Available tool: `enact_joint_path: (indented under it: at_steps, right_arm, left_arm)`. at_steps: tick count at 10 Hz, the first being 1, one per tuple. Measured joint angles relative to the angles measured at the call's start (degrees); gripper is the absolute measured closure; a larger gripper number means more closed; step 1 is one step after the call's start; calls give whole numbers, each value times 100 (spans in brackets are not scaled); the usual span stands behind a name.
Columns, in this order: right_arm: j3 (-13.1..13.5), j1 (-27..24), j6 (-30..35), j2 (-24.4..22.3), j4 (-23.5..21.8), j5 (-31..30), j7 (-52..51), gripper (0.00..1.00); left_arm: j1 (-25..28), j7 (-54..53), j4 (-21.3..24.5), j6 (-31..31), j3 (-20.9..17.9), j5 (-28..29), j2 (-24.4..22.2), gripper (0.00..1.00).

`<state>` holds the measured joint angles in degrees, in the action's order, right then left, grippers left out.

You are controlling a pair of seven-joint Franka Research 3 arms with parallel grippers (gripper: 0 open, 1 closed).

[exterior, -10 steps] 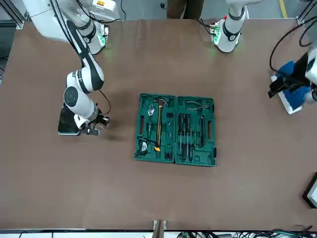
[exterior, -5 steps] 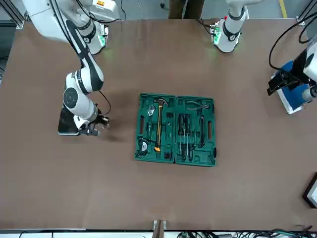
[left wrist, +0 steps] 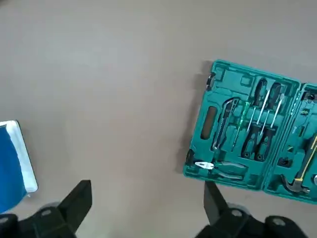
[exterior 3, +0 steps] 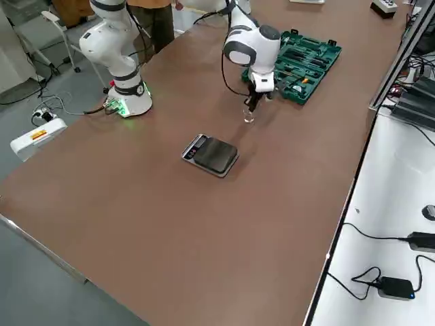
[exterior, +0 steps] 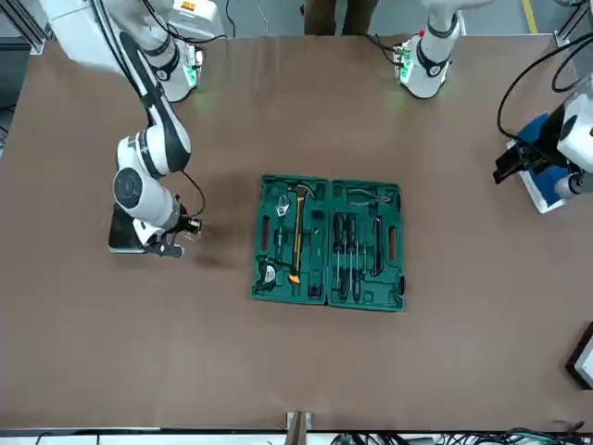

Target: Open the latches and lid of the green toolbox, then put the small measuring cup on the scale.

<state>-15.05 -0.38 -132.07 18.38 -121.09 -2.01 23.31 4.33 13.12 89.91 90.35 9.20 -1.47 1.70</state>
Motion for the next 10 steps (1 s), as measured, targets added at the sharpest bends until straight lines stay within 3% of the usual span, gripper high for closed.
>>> enact_joint_path:
  at_steps: [2, 5, 10]
  right_arm:
    - [222, -20, 335, -325, -14, -346, -71, 93]
    - [976, -57, 426, -745, -304, -512, -1080, 93]
    - [1921, -102, -684, -1027, -1192, -518, -2558, 93]
  left_arm:
    - [-7, 9, -1, -13, 41, 0, 43, 0]
    - [-7, 11, -17, -14, 48, 0, 161, 0]
    - [-88, 137, -54, -13, 101, -2, 225, 0]
